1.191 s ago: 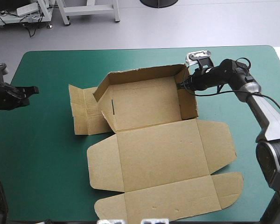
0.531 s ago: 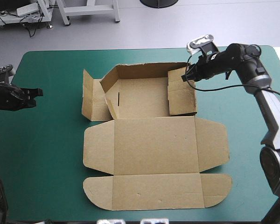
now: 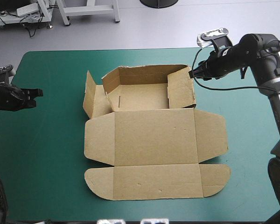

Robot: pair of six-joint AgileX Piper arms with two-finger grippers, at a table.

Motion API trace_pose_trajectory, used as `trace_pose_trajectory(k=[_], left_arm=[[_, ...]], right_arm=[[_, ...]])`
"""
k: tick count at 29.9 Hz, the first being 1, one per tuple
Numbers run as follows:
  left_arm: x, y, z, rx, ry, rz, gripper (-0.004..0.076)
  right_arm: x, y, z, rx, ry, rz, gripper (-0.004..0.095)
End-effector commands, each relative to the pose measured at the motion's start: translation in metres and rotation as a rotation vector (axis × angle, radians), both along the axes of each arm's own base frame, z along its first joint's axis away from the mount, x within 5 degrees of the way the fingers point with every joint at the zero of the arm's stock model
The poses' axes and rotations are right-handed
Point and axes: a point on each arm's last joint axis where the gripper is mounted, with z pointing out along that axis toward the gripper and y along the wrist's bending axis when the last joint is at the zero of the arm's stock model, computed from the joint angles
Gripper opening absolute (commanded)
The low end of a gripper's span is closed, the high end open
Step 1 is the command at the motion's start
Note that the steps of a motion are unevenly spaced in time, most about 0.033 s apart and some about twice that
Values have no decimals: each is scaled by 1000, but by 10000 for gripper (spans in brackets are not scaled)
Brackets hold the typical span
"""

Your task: Fold the box

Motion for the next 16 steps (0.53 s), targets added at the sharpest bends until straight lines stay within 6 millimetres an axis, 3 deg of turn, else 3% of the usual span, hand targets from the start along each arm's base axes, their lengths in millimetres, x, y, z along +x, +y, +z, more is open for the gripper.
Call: trace_pose_trajectory(k=[1,9,16], left_arm=[[-6,-5,21,-9,-72,-3,8],[-9,-7,20,-20,-42,-16,9],[-9,-7,19,-23,-34,-20,9]], right_arm=[[11,0,6,31,-78,-29,367],[61,7,-64,7,61,-40,367],[79,13,-88,47,78,-46,367]])
